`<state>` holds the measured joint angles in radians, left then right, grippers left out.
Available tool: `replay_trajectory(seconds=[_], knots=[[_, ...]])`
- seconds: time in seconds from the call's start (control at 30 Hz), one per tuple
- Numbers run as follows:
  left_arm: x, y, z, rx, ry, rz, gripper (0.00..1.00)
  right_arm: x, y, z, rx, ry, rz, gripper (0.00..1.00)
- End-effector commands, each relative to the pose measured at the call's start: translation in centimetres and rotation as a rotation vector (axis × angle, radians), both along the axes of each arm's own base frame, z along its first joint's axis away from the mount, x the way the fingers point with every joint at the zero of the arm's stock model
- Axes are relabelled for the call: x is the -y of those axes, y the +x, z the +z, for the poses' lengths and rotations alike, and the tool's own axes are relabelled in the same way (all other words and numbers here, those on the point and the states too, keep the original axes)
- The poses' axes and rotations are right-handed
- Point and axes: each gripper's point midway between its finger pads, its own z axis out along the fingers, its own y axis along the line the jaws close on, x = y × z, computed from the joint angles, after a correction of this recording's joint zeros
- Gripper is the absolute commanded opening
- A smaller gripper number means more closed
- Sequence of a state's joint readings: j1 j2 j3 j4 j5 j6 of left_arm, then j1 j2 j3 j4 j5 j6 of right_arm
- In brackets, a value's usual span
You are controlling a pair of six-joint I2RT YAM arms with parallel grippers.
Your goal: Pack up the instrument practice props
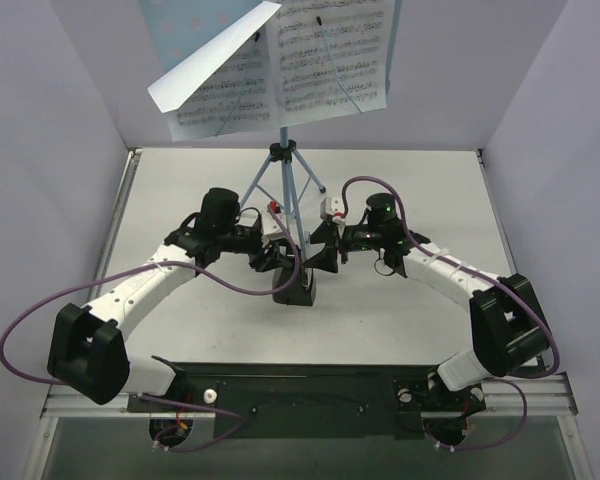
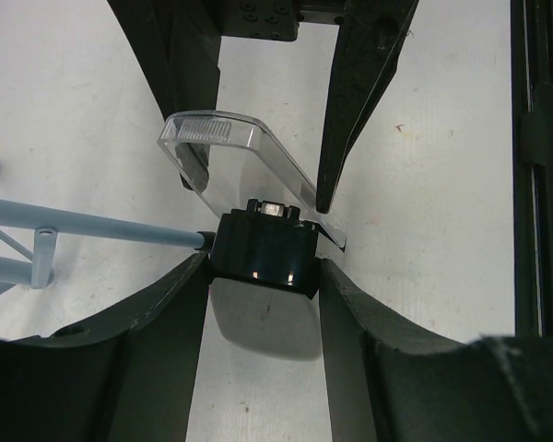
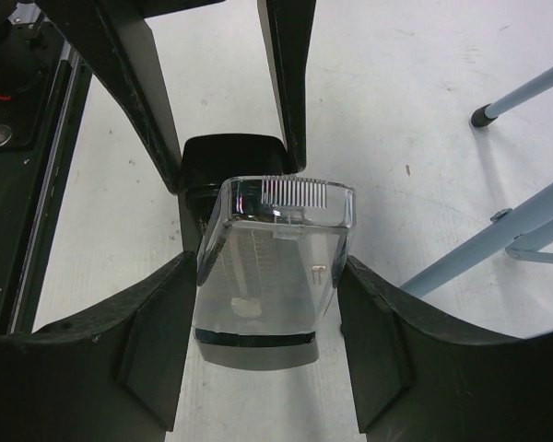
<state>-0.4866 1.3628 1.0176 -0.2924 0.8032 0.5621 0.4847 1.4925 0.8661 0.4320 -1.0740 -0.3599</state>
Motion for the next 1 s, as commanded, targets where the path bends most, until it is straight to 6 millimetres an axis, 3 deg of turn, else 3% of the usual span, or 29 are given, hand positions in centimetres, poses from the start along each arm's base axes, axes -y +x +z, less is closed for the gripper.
replay_trajectory(seconds=[0.0,0.97], knots=[[-1.5,0.4,-3.0,-0.068,0.092,0.049,0.00,-0.4,-0.4,0.8,0.069,0.057,0.086,0.00],[-1.2,1.2,-3.4,-0.067,0.083,0.074,0.00,-0.2,-0.7,-2.2,0.121,0.005,0.092,0.00]])
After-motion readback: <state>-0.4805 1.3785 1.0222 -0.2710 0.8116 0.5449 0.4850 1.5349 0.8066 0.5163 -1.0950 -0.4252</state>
